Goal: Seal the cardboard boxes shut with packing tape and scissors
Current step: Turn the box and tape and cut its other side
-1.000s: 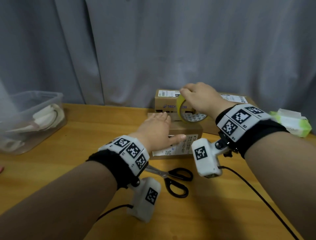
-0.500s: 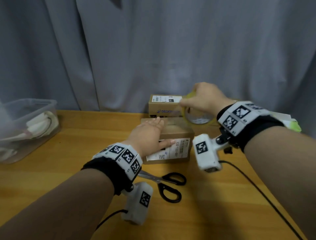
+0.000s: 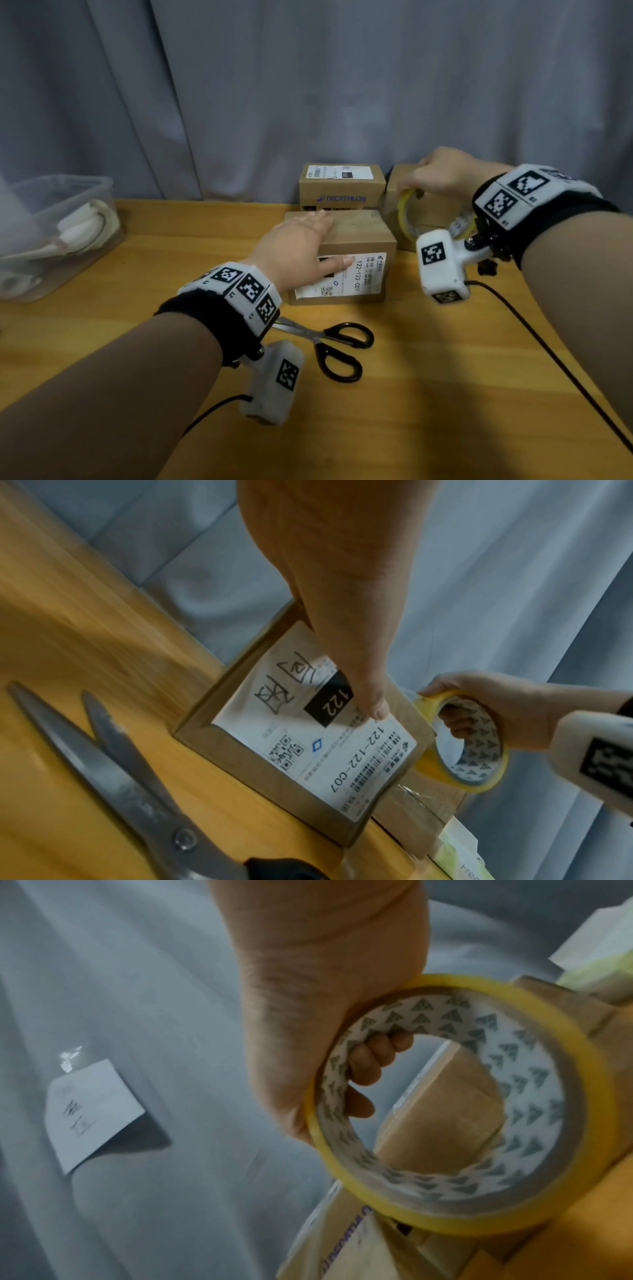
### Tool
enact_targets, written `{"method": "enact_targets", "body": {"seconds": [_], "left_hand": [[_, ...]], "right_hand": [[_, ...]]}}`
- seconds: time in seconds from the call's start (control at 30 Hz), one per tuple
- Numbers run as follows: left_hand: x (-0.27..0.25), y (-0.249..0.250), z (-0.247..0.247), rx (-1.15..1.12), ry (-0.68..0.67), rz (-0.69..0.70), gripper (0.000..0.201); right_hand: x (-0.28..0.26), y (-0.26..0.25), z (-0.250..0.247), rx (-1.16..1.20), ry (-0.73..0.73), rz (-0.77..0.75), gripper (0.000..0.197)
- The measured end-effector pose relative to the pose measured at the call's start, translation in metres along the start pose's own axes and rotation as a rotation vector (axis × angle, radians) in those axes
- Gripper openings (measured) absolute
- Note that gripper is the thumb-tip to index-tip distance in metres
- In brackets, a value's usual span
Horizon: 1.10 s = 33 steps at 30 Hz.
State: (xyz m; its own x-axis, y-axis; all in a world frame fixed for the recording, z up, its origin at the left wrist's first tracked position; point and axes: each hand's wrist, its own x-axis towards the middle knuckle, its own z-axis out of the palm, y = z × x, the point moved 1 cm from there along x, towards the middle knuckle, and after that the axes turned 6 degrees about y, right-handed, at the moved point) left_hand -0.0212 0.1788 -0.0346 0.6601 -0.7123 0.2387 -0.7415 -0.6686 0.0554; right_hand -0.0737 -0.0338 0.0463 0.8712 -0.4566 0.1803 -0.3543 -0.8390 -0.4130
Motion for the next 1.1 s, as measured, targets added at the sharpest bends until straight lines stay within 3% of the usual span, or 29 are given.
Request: {"method": "enact_targets", "body": {"seconds": [0.23,0.53,0.67,0.8,0.9,1.03,1.1], "left_hand": [[0.003,0.003,-0.002,0.029,-0.010,-0.012,0.085],[0.046,0.041,-0.010,0.152,-0.307,0.008,0.090],[0.066,0.041,-0.009,0.100,-0.383,0.058,0.111],[0.072,0.036,-0.006,-0.022,-0.291,0.079,0.115],[0.067,0.022,-0.009,-0.199,-0.160,0.084,0.115],[0.048,0.003,-0.016,-0.782,0.066,0.016,0.114],[0.032,-0.003,-0.008,-1.061,0.139,-0.026,0.107]], "right_hand": [[-0.009,0.031,0.040,0.183,-0.122,0.054,0.027],[-0.007,0.032,0.061,0.103,-0.056,-0.027,0.027],[-0.008,0.034,0.069,0.099,-0.034,-0.052,0.028],[-0.014,0.043,0.077,0.179,0.014,-0.061,0.030],[-0.022,0.045,0.070,0.379,0.154,-0.064,0.040],[-0.028,0.015,0.025,0.727,0.423,-0.160,0.041],[-0.026,-0.012,0.010,0.774,0.431,-0.198,0.042]]}}
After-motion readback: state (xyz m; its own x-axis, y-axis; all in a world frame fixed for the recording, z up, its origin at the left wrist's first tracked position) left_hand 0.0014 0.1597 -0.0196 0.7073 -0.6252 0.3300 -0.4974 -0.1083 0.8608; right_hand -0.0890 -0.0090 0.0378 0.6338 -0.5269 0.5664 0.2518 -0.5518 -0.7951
